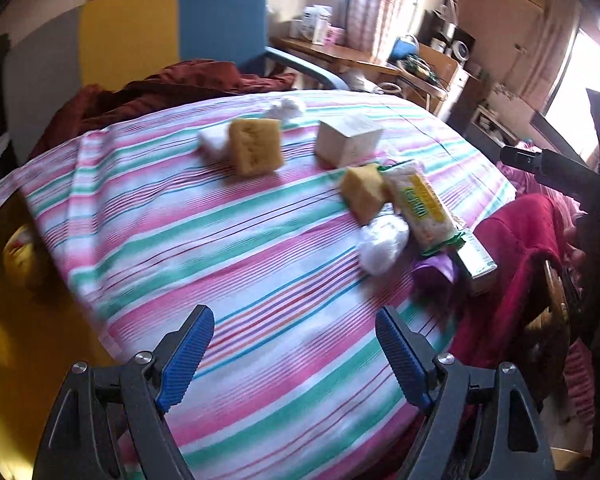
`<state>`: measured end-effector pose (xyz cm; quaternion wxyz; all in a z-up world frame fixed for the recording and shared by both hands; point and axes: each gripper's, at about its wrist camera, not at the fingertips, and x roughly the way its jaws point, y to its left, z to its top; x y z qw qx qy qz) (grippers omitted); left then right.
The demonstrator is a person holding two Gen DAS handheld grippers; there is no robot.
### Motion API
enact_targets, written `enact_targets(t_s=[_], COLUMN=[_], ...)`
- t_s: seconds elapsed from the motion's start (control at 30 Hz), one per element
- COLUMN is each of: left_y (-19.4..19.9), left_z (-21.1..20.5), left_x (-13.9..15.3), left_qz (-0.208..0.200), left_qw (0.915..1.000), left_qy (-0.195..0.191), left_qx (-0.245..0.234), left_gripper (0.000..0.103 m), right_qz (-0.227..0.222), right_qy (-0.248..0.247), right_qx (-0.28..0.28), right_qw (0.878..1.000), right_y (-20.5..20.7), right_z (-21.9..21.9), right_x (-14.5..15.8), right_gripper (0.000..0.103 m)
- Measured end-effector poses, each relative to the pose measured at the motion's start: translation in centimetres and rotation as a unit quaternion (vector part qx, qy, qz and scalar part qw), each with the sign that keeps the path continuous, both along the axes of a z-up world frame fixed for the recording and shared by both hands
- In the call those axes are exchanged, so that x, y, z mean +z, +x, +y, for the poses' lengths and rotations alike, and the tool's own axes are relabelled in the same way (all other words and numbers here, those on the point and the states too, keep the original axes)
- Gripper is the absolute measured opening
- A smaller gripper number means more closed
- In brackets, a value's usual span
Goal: Organize objects
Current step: 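Move both grippers back toward the remaining items on the cloth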
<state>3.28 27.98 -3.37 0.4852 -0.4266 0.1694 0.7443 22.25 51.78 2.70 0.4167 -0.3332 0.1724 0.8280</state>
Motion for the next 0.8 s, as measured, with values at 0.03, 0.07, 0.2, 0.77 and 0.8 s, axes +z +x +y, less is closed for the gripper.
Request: enact_targets(t_s=[0.03, 0.07, 0.2, 0.77, 0.8], left_y=[0.2, 0.4, 0.9, -0.3, -0.4], left_z=[0.8, 1.7, 4.7, 11.9, 11.5], left_x=[-0.2, -0.3, -0.5, -5.0, -5.0], left_qz=[0.001, 0.002, 0.004, -0.062, -0.062], left_qw=[1.0, 0.9998, 0.9988, 0.9965, 0.9967], left_qy=[0.0, 0.002, 0.012, -0.02, -0.02], left_qx=[-0.009, -0.018, -0.047, -0.052, -0.049], left_gripper=[0.083, 0.082, 0.078, 0.047, 0.046], right_qz=[-0.002, -0.004, -0.004, -0.027, -0.03], right_qy=[-0.002, -0.004, -0.011, -0.01, -0.01], right_qx=[-0.001, -0.001, -0.002, 0.056, 0.06], right_qw=[1.0, 1.0, 1.0, 0.998, 0.998], right_y=[0.2, 0.3, 0.7, -1.4, -1.6], right_z=[0.1, 0.2, 0.5, -0.2, -0.3], right_x=[-0.2, -0.4, -1.0, -2.1, -2.2], right_gripper=[0.103, 0.103, 0.103, 0.103, 0.103])
